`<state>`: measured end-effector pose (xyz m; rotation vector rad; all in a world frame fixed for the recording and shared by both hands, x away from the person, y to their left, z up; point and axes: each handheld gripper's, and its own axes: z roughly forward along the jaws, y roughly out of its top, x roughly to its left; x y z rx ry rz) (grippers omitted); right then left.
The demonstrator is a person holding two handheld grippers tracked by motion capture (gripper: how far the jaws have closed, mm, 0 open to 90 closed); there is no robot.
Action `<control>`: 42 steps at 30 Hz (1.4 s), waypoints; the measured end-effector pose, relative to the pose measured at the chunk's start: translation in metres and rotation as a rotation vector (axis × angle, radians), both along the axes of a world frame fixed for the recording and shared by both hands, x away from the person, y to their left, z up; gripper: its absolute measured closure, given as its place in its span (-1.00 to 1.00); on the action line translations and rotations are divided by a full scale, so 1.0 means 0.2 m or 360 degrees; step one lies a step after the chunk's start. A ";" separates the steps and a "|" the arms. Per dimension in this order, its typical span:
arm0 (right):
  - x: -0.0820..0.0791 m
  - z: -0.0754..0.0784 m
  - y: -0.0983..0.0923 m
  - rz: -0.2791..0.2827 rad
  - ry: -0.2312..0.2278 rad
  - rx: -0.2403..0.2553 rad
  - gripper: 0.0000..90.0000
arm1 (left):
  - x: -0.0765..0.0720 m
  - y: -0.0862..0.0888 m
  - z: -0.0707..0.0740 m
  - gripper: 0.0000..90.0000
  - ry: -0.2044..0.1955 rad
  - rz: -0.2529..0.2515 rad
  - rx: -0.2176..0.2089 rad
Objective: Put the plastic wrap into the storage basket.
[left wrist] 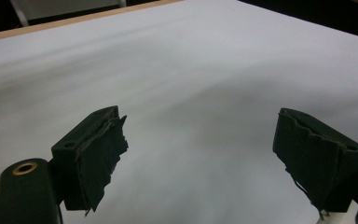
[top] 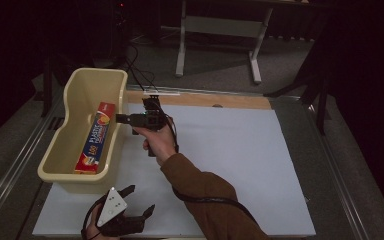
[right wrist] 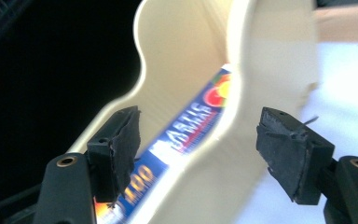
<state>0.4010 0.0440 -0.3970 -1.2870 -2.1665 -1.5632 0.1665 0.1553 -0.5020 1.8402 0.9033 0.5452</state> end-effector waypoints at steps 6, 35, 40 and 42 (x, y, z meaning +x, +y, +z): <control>-0.04 0.00 -0.21 0.0070 -0.0267 -0.0215 -0.31 | 0.01 -0.01 0.00 -0.65 0.0005 -0.0006 0.0012; -0.45 -0.42 -1.30 -0.0007 -0.0788 -0.0722 -0.35 | 0.04 0.03 0.00 -0.65 0.0006 0.0056 0.0019; -0.51 -0.45 -1.43 -0.0062 -0.0763 -0.0661 -0.39 | 0.05 0.02 0.00 -0.65 0.0000 0.0059 0.0023; -0.54 -0.45 -1.48 -0.0061 -0.0788 -0.0655 -0.41 | 0.05 0.02 0.00 -0.65 0.0002 0.0058 0.0027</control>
